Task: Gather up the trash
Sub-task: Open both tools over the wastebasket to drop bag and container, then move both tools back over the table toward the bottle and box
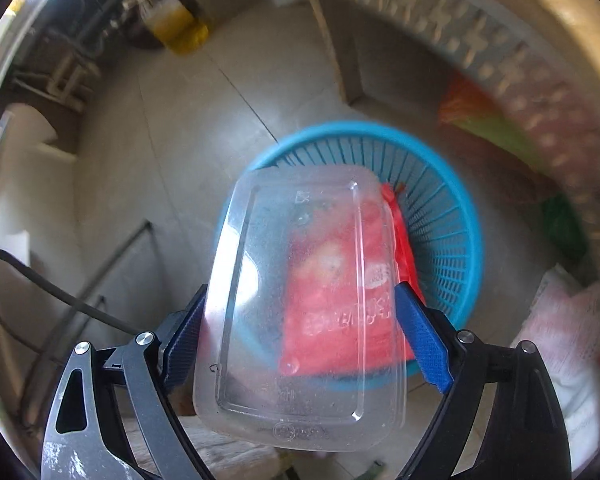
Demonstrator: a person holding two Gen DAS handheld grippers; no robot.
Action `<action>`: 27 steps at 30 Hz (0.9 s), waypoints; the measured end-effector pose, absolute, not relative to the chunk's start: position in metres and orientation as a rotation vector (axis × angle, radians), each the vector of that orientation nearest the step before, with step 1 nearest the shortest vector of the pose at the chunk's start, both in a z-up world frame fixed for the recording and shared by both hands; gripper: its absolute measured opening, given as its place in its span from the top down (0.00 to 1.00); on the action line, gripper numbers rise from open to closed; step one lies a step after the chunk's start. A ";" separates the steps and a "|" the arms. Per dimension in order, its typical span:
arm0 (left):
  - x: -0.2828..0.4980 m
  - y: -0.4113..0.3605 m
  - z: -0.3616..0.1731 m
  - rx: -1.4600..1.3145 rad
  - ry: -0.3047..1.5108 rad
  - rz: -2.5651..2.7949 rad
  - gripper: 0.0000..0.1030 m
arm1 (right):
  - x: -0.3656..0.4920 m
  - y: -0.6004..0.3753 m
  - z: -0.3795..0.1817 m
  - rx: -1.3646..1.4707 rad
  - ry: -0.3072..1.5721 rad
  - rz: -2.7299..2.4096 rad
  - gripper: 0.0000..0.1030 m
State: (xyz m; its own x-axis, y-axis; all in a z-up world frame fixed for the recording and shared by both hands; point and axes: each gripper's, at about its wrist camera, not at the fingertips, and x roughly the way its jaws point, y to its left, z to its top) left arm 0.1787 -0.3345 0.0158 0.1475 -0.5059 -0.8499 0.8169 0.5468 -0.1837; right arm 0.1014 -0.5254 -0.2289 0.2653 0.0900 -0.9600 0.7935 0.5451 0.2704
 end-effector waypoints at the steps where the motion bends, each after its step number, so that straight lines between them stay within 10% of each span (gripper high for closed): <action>1: 0.176 -0.322 0.020 0.355 1.027 -0.971 0.28 | 0.098 -0.524 -0.232 0.926 1.224 -0.582 0.18; 27: 0.165 -0.154 0.035 0.028 0.946 -0.785 0.13 | 0.027 -0.472 -0.131 0.863 1.006 -0.575 0.17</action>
State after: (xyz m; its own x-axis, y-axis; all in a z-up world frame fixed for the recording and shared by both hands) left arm 0.1651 -0.1542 0.0346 0.3350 -0.5902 -0.7345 0.6135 0.7283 -0.3053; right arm 0.0273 -0.4715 -0.1310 0.4377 -0.0313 -0.8986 0.7588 0.5490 0.3505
